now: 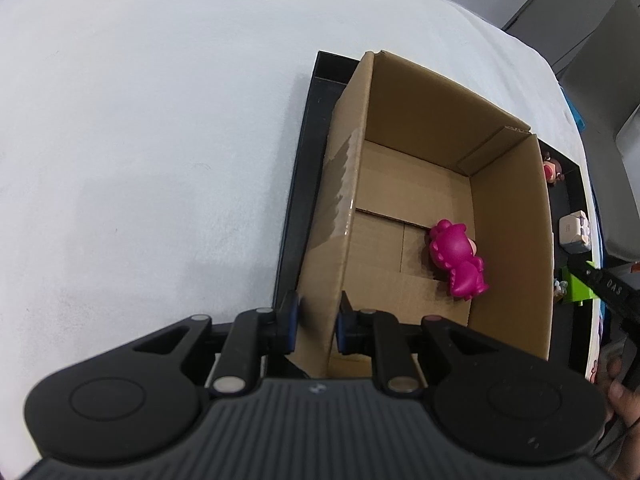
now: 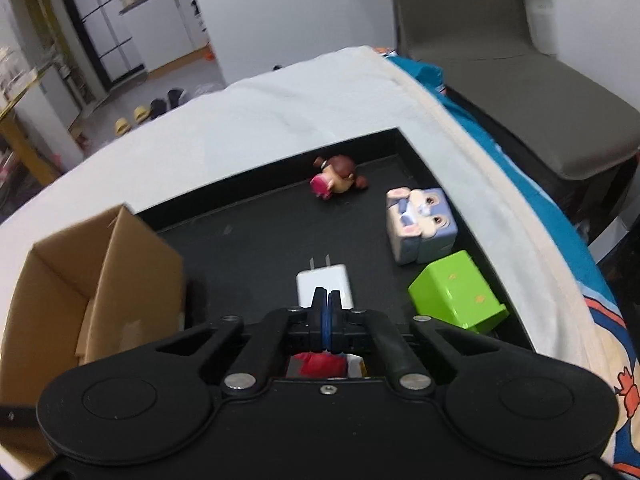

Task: Organize rigid objects
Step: 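Close the right gripper on the white phone charger and lift it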

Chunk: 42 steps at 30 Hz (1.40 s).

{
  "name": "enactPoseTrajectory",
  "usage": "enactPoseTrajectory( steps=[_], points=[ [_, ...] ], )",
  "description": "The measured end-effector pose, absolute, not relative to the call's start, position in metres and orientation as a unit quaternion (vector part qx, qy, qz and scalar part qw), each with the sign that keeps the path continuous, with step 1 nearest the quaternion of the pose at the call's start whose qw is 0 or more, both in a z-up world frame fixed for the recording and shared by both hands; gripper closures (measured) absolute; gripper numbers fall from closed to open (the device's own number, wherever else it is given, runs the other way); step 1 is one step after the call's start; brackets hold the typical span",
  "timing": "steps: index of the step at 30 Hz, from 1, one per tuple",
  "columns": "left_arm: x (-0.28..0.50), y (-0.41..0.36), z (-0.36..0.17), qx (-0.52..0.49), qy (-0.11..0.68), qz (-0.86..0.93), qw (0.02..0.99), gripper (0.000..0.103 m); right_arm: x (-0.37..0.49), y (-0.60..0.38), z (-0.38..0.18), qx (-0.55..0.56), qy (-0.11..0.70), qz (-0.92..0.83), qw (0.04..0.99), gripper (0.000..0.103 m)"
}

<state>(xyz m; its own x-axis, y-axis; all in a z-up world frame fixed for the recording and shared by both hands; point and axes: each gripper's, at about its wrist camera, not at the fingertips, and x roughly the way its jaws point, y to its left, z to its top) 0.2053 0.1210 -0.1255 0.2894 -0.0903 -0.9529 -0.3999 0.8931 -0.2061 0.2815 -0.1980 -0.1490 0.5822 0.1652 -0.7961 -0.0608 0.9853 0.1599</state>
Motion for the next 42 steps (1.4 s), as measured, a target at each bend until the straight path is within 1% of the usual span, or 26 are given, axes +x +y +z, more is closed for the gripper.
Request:
enactPoseTrajectory(
  steps=[6,9,11,12,13,14,16,18,25,29,30,32,33,42],
  points=[
    [0.203,0.12,-0.125,-0.213,0.583,0.102,0.777,0.086,0.282,-0.208,-0.156,0.119,0.48,0.066,0.866,0.103],
    [0.202,0.121,-0.125,-0.214,0.581,0.102,0.779,0.086,0.283,-0.217,-0.159,0.159,0.491,0.067,0.854,0.098],
    [0.201,0.121,-0.125,-0.215,0.58,0.103,0.779,0.085,0.287,-0.22,-0.16,0.174,0.492,0.066,0.85,0.088],
    [0.201,0.121,-0.125,-0.217,0.58,0.104,0.778,0.085,0.289,-0.221,-0.161,0.184,0.496,0.067,0.846,0.078],
    [0.201,0.121,-0.124,-0.217,0.58,0.104,0.778,0.085,0.292,-0.221,-0.162,0.191,0.497,0.07,0.844,0.07],
    [0.201,0.121,-0.124,-0.217,0.579,0.104,0.779,0.085,0.294,-0.22,-0.163,0.192,0.497,0.072,0.843,0.068],
    [0.201,0.121,-0.124,-0.216,0.578,0.104,0.78,0.085,0.3,-0.215,-0.164,0.184,0.498,0.074,0.844,0.058],
    [0.2,0.122,-0.125,-0.218,0.578,0.104,0.78,0.085,0.306,-0.21,-0.165,0.175,0.502,0.076,0.844,0.055],
    [0.2,0.123,-0.126,-0.223,0.574,0.105,0.781,0.085,0.325,-0.187,-0.17,0.063,0.521,0.07,0.849,0.055],
    [0.201,0.124,-0.126,-0.227,0.572,0.111,0.78,0.085,0.335,-0.178,-0.18,0.025,0.54,0.068,0.838,0.055],
    [0.202,0.123,-0.126,-0.225,0.573,0.111,0.78,0.085,0.336,-0.175,-0.184,0.014,0.547,0.067,0.834,0.056],
    [0.202,0.122,-0.126,-0.222,0.573,0.111,0.781,0.085,0.335,-0.17,-0.188,-0.016,0.55,0.067,0.832,0.064],
    [0.202,0.122,-0.126,-0.221,0.573,0.112,0.781,0.085,0.334,-0.166,-0.187,-0.032,0.549,0.073,0.832,0.066],
    [0.199,0.12,-0.126,-0.223,0.569,0.115,0.783,0.085,0.326,-0.18,-0.17,0.036,0.55,0.098,0.829,0.067]
  ],
)
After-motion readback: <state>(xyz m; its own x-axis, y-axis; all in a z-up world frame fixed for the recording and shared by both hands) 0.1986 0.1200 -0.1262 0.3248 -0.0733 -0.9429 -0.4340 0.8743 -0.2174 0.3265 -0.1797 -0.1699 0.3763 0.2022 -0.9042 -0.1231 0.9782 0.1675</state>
